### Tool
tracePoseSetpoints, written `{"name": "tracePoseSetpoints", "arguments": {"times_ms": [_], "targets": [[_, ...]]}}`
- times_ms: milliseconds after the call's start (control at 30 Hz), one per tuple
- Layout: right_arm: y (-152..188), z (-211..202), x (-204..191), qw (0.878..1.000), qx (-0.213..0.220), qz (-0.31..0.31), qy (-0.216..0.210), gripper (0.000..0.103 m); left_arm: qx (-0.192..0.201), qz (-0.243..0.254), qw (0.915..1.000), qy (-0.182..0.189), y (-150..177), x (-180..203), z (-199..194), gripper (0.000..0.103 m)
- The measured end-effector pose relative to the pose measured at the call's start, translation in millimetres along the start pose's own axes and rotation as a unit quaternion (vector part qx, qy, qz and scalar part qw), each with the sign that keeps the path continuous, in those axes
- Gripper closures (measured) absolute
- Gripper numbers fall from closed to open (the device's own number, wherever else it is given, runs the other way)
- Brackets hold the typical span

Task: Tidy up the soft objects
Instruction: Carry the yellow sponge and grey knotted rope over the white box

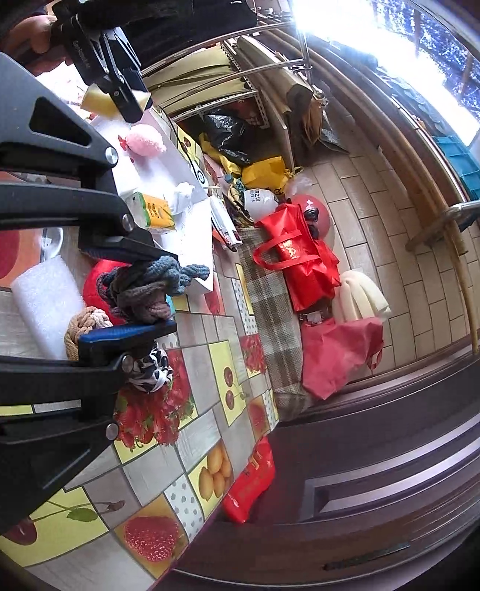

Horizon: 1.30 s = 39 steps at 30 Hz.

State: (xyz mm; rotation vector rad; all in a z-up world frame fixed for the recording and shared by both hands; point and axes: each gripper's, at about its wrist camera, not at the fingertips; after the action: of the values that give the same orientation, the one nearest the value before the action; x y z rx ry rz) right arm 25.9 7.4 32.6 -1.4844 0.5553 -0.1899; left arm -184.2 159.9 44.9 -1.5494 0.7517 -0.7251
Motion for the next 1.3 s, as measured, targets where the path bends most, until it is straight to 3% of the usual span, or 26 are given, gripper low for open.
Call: {"name": "tracePoseSetpoints", "arguments": {"times_ms": [233,600,1300], "targets": [[5,10,-16,0.999,-0.013,-0.029,-0.010,0.075,0.016,0.011,0.9993,-0.033,-2,-18,3,0.051],[16,37,-55,0.996,-0.029,-0.069,-0.051,0.075,0.019,-0.013,0.9971,-0.072,-4,-55,24,0.051],[30,102,-110,0.988,-0.062,-0.101,-0.096,0.075,0.000,-0.014,0.9911,-0.132,-9,-93,85,0.050]]}}
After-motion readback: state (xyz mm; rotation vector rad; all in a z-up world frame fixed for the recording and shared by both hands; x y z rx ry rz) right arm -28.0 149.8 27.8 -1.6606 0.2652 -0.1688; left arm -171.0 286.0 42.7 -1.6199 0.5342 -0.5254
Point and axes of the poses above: each gripper's, at about its wrist camera, not at the fingertips, and z roughly the way its jaws point, x to its right, y to its underside, and after that the axes turned 15 degrees about x, right-handed
